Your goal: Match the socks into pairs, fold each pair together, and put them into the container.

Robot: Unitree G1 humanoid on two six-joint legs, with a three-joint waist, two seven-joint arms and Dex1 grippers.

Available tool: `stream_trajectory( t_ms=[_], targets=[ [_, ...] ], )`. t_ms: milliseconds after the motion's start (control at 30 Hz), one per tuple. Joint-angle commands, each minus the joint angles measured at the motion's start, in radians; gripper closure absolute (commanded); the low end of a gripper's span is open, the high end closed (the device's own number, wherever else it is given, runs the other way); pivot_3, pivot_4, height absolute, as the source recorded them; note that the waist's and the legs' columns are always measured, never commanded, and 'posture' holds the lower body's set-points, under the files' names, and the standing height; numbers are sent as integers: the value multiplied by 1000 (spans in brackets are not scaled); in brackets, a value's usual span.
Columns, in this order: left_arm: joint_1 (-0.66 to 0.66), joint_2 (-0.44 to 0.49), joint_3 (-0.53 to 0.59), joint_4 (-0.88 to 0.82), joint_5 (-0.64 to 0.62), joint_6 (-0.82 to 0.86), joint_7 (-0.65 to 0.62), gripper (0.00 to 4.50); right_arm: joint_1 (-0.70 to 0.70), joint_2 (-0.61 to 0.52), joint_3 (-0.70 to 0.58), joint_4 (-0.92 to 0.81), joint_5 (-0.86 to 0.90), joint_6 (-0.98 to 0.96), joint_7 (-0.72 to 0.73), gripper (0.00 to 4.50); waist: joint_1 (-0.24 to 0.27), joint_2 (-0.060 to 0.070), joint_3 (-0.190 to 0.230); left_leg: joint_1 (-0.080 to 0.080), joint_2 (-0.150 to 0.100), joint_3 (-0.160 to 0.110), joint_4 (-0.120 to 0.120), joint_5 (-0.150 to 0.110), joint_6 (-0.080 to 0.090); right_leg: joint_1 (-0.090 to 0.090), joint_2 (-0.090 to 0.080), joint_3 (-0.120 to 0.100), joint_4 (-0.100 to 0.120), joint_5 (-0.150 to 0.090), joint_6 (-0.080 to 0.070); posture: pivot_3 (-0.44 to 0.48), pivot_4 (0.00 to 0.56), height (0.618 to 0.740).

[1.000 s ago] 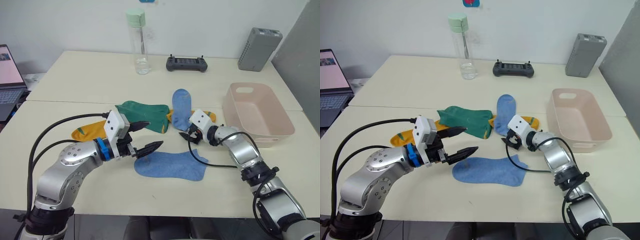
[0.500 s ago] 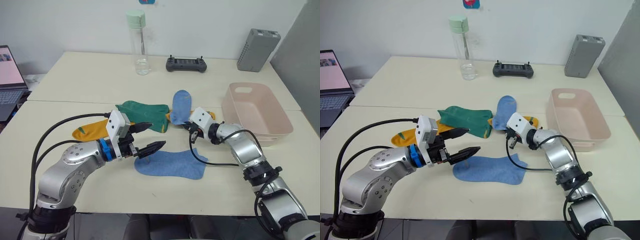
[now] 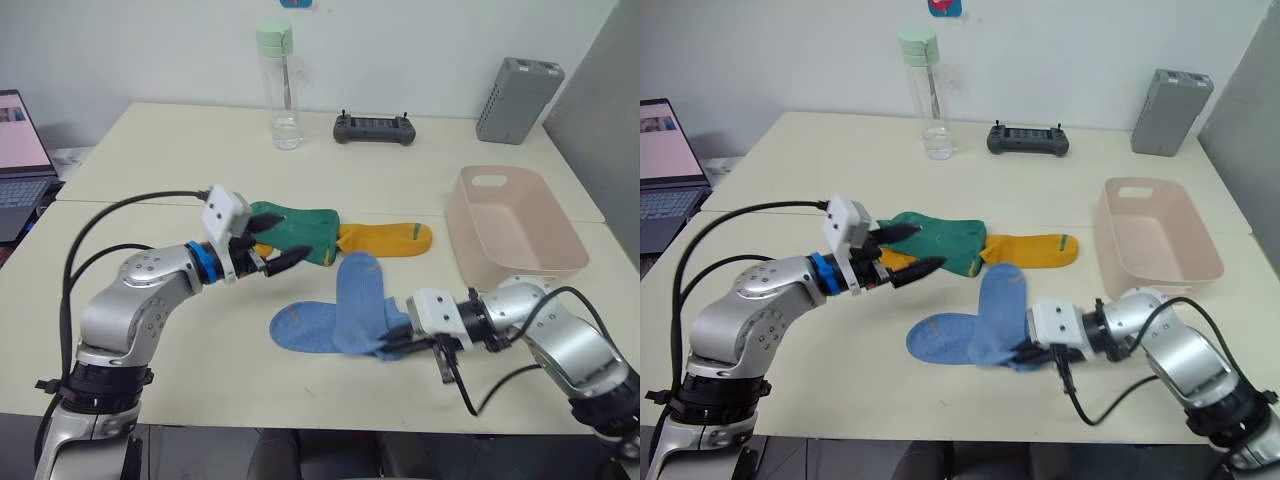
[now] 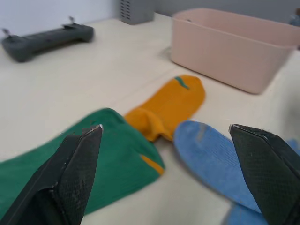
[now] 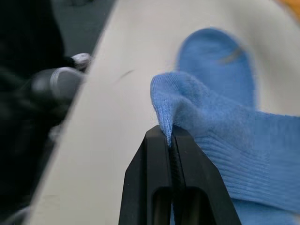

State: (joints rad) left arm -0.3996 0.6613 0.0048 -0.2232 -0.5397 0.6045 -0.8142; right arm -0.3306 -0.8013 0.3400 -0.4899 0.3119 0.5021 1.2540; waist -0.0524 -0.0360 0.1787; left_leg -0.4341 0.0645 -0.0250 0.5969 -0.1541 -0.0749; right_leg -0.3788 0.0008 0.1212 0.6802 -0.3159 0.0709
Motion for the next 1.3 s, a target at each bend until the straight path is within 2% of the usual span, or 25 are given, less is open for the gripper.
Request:
stream_trajectory(
  t_ms=[33, 133, 233, 567, 700, 1067, 1300],
  targets=[
    [-35, -14, -53, 5, 32, -13, -30, 0, 4, -16, 17, -42, 11, 7, 15, 4479, -1, 0, 0, 0, 0, 0, 1, 0, 0, 0, 0, 0, 0, 0, 0, 0, 150, 740],
    [-83, -48, -155, 78, 123, -68, -53, 0, -1, -19, 38, -14, -24, -22, 11, 4479, -1, 0, 0, 0, 0, 0, 4, 0, 0, 1, 0, 0, 0, 0, 1, 0, 150, 740],
    [-159, -87, -274, 216, 288, -233, -67, 0, -9, -13, 41, -3, -37, -22, -3, 4479, 2, 0, 0, 0, -1, 1, 8, 0, 0, 2, 0, 2, 0, -1, 0, 0, 150, 740],
    [-303, -237, -381, 566, 457, -418, -129, 0, 2, 23, 47, -45, -35, 10, -63, 4479, 3, 0, 0, -1, -1, 1, 8, 0, 0, 2, 0, 2, 0, 1, 4, 0, 150, 740],
    [-317, -283, -345, 587, 431, -416, -164, 836, 9, 23, 48, -53, -34, 17, -78, 4500, 3, 0, 0, -2, -1, 0, 7, 0, 0, 1, 0, 2, 0, 1, 3, 0, 150, 740],
    [-299, -277, -324, 568, 449, -416, -195, 4479, 14, 23, 32, -50, -31, 2, -99, 4500, 3, 0, 0, -2, -1, 0, 8, 0, 0, 2, 0, 2, 0, 1, 4, 0, 150, 740],
    [-252, -256, -277, 488, 443, -363, -150, 4494, -9, 26, 20, -21, -27, -22, -90, 4500, 1, 0, 0, -2, -1, 0, 8, 0, 0, 1, 0, 2, 0, 1, 4, 0, 150, 740]
  ],
)
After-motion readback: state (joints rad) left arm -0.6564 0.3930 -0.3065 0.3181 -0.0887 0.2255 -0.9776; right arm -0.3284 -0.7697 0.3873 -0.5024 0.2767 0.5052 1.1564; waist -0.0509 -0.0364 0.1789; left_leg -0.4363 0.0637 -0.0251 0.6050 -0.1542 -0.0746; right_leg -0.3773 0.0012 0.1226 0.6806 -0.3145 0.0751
